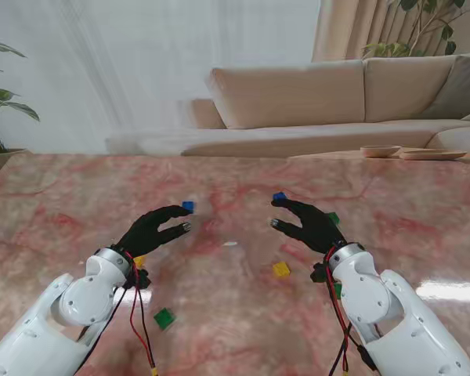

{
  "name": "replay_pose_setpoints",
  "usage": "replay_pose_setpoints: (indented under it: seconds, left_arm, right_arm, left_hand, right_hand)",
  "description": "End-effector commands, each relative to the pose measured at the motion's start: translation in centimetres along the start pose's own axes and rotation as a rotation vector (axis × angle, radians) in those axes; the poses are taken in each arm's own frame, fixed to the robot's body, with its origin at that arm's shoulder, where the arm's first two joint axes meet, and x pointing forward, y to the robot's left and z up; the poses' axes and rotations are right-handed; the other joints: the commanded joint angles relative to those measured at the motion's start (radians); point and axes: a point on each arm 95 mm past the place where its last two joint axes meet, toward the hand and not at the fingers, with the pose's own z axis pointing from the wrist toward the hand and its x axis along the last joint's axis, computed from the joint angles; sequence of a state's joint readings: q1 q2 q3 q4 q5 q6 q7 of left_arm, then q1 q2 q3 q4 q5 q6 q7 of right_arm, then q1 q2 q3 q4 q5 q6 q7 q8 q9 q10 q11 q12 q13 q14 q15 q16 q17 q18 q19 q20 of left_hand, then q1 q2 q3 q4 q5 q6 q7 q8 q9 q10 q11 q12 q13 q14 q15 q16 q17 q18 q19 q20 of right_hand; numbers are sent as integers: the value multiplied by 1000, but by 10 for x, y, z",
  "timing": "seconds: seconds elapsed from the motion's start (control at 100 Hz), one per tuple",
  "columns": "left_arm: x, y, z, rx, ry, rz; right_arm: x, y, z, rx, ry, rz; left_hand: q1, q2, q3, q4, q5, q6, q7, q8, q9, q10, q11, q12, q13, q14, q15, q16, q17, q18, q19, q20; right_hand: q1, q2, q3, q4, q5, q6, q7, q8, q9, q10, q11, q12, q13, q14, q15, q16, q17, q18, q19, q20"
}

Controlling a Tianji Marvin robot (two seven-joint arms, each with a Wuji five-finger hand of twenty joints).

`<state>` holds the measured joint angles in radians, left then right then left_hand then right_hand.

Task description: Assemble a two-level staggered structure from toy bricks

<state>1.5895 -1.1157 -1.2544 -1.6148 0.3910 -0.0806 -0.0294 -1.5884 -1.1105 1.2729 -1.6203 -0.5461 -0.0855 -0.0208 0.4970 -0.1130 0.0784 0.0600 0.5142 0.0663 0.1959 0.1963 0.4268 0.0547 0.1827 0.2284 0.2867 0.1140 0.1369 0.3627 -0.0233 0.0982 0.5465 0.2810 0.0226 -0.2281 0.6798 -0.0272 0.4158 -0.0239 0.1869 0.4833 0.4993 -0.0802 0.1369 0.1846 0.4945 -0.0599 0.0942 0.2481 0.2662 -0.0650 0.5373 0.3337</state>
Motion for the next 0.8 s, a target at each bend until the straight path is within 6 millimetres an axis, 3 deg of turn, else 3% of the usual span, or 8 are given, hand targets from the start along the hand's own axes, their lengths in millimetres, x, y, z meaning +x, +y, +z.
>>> replay_pose_setpoints:
  seconds: [0.0, 0.39, 0.59, 0.79]
  left_arm:
    - [0, 4, -1, -7, -3, -7]
    - [-2, 1, 0, -17, 2, 3]
    - [-4, 0, -1, -14, 12, 4]
    - [-8, -1, -3, -10, 12, 5]
  right_arm:
    - [-2, -4, -3, 18, -11, 3]
    - [0, -5, -5, 29, -11, -26]
    - [-2, -10, -10, 62, -26, -97]
    - [-9, -10, -19, 104, -61, -278]
  left_hand:
    - [-17, 36, -36, 5, -2, 7, -19, -2, -30, -20, 2, -11, -19, -38, -11, -11, -13, -50, 24, 15]
    - [-17, 37, -36, 5, -2, 6, -18, -1, -28, -20, 3, -10, -15, -38, -10, -9, -14, -49, 38, 21]
    - [-16, 38, -36, 4, -1, 5, -17, -1, -25, -18, 3, -10, -11, -39, -9, -8, -13, -52, 42, 23]
    - [-13, 37, -37, 3, 2, 9, -17, -2, -25, -16, 3, -11, -7, -37, -8, -8, -12, -54, 56, 29]
  right_hand:
    - [-29, -5, -22, 47, -11, -10, -13, -10, 3, 5, -11, -11, -22, -25, -4, -24, -10, -27, -2, -17]
    - [-14, -21, -24, 45, -5, -18, -8, -9, 10, 1, -8, -8, -11, -25, 1, -21, -5, -20, 10, -17]
    - [39, -94, -15, 23, -3, -26, 4, -2, 18, -7, 8, 11, 9, -5, 22, 3, -11, 16, 40, 5]
    - [159, -272, 2, -4, 7, -9, 33, 20, 38, -6, 135, 191, 101, -7, 163, 198, -1, 57, 206, 258]
